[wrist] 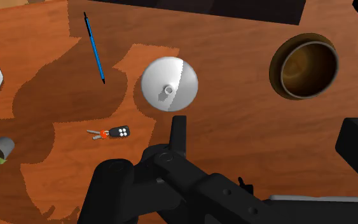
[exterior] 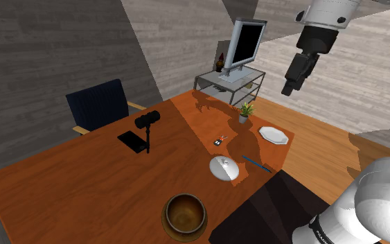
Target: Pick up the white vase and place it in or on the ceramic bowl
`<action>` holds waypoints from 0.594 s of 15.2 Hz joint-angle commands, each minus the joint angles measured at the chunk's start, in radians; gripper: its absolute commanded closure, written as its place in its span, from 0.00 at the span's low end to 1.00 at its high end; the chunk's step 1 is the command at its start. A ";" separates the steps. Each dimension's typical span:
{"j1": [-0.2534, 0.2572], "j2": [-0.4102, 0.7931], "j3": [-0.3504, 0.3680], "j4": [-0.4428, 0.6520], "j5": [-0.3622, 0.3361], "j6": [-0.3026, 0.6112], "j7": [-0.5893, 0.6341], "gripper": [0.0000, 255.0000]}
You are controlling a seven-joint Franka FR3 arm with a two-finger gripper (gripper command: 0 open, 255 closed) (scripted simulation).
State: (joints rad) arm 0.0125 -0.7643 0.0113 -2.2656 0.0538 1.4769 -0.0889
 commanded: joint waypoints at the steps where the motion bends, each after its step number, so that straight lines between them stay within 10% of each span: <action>1: 0.000 0.000 0.000 0.000 0.000 0.000 0.000 0.00; 9: -0.006 0.017 -0.021 -0.256 -0.019 0.294 -0.052 0.00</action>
State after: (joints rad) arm 0.0078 -0.7573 -0.0071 -2.4993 0.0376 1.7339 -0.1345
